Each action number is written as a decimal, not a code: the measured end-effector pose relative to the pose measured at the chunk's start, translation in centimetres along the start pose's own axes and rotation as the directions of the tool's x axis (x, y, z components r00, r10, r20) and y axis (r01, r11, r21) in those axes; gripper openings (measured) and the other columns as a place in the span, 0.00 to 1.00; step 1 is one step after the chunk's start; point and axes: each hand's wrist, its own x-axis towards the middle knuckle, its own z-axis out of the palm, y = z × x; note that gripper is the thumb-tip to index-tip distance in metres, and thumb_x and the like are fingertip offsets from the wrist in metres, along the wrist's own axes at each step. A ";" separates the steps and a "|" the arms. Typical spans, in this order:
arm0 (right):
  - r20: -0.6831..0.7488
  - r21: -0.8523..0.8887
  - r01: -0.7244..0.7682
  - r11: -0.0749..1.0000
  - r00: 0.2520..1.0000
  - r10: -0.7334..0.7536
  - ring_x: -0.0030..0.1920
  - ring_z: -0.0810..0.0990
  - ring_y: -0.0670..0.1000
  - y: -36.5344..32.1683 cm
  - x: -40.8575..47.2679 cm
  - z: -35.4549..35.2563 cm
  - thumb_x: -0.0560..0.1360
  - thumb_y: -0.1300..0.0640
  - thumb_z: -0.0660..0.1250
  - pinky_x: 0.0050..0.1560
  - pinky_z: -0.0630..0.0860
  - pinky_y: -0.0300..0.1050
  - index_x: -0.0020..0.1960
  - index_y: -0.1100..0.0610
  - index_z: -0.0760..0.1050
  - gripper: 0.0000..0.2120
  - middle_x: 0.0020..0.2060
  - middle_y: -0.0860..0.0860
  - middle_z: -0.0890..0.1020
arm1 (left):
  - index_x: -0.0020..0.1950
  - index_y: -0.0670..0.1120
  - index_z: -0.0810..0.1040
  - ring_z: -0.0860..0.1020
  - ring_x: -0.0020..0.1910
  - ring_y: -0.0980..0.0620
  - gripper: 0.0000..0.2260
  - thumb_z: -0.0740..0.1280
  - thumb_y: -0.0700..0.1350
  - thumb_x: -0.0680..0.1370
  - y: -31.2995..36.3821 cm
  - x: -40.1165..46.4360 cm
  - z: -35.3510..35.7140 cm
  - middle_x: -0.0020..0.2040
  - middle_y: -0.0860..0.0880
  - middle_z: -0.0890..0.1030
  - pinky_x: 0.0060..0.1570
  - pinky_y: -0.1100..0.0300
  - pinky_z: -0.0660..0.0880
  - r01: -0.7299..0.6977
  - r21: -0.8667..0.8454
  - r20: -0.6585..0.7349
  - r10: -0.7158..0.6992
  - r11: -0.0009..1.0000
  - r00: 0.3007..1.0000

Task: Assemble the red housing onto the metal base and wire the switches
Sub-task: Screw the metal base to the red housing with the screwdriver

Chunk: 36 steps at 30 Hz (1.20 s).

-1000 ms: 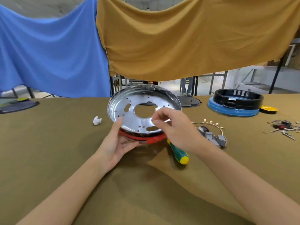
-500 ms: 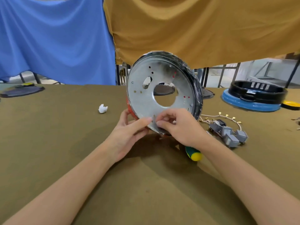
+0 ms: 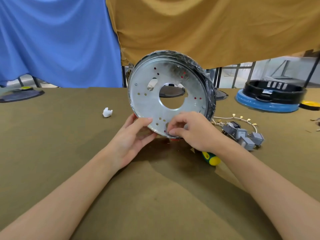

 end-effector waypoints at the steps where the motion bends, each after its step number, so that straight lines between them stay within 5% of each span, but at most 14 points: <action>1: -0.002 0.002 0.005 1.000 1.000 -0.005 0.42 0.78 0.45 0.0 0.0 0.2 0.76 0.60 0.70 0.43 0.72 0.35 0.45 0.53 0.83 0.04 0.41 0.47 0.81 | 0.73 0.44 0.70 0.80 0.64 0.44 0.22 0.67 0.40 0.79 0.0 0.0 0.0 0.65 0.40 0.80 0.61 0.51 0.79 0.003 0.008 -0.007 -0.003 1.000 1.000; 15: -0.062 -0.020 -0.021 1.000 0.998 0.020 0.41 0.77 0.43 -0.3 0.1 0.8 0.77 0.59 0.70 0.41 0.72 0.30 0.46 0.53 0.82 0.03 0.41 0.47 0.82 | 0.73 0.44 0.70 0.80 0.64 0.43 0.29 0.71 0.44 0.73 -0.1 0.0 -0.2 0.65 0.41 0.80 0.57 0.54 0.80 0.001 0.010 0.000 -0.001 1.000 1.000; 26: -0.041 -0.219 0.092 0.971 0.994 -0.103 0.46 0.78 0.50 -1.1 0.2 1.1 0.75 0.64 0.67 0.52 0.75 0.50 0.45 0.56 0.81 0.05 0.45 0.47 0.79 | 0.74 0.48 0.68 0.81 0.62 0.44 0.29 0.71 0.43 0.73 -0.1 -0.3 -0.3 0.65 0.42 0.81 0.59 0.54 0.79 -0.021 0.092 0.053 0.016 0.996 0.998; 36: -0.119 -0.168 0.068 0.983 0.989 -0.089 0.39 0.75 0.42 -0.6 -0.1 1.1 0.76 0.56 0.71 0.41 0.69 0.32 0.46 0.54 0.82 0.02 0.38 0.43 0.79 | 0.72 0.48 0.68 0.83 0.59 0.46 0.30 0.75 0.46 0.72 0.0 -0.4 -0.1 0.65 0.45 0.81 0.56 0.56 0.81 -0.011 0.093 0.025 0.008 0.996 1.000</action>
